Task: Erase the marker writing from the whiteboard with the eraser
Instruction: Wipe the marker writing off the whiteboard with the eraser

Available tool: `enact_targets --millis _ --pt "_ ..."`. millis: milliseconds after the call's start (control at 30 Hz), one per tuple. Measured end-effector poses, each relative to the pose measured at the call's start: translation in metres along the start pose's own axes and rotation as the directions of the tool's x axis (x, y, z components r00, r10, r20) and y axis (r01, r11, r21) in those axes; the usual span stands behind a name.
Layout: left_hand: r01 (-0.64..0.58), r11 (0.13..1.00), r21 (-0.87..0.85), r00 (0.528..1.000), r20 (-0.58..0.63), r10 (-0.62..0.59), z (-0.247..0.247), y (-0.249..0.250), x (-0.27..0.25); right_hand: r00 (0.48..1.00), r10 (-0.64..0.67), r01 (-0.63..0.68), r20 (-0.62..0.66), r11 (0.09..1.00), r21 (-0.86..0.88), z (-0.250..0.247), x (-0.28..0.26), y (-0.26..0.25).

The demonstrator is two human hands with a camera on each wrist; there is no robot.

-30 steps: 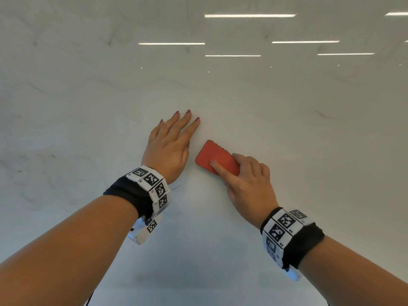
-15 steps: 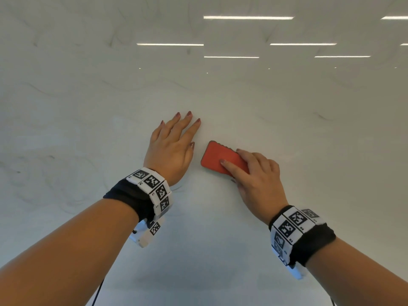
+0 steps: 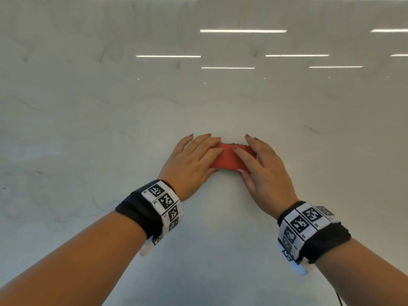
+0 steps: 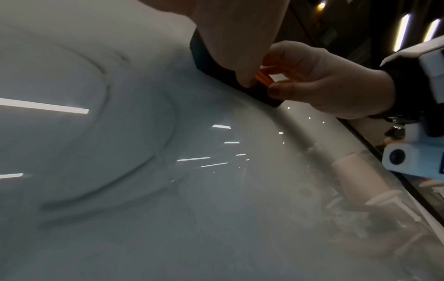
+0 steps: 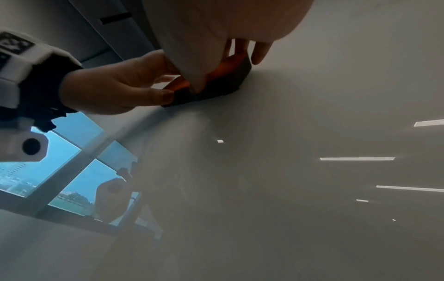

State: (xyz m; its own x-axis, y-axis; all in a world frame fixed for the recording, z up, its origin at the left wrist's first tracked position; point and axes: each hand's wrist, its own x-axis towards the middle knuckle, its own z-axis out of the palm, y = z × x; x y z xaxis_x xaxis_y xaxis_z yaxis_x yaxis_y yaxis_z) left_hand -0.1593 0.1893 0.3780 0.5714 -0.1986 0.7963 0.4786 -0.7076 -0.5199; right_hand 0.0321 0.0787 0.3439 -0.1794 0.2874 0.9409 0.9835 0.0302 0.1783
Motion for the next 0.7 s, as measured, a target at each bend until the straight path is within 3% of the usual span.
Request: enact_targets --millis 133,300,467,567,700 --pt "0.093 0.995 0.036 0.995 -0.02 -0.093 0.0 0.005 0.014 0.985 0.154 -0.159 -0.08 0.985 -0.063 -0.006 -0.034 0.027" --pt "0.235 0.97 0.058 0.97 -0.074 -0.23 -0.006 0.006 0.05 0.997 0.029 -0.016 0.065 0.982 -0.19 -0.003 -0.066 0.051" --pt "0.33 0.944 0.009 0.938 -0.118 -0.327 -0.011 -0.002 0.086 0.991 0.024 0.005 0.132 0.977 -0.213 -0.005 -0.071 0.056" --pt "0.327 0.945 0.006 0.938 -0.128 -0.323 -0.007 0.005 0.085 0.988 0.009 0.025 0.155 0.976 -0.215 -0.006 -0.072 0.058" --pt "0.211 0.977 0.021 0.974 -0.093 -0.208 0.005 0.029 0.068 0.988 -0.022 0.054 0.151 0.975 -0.215 -0.006 -0.072 0.062"
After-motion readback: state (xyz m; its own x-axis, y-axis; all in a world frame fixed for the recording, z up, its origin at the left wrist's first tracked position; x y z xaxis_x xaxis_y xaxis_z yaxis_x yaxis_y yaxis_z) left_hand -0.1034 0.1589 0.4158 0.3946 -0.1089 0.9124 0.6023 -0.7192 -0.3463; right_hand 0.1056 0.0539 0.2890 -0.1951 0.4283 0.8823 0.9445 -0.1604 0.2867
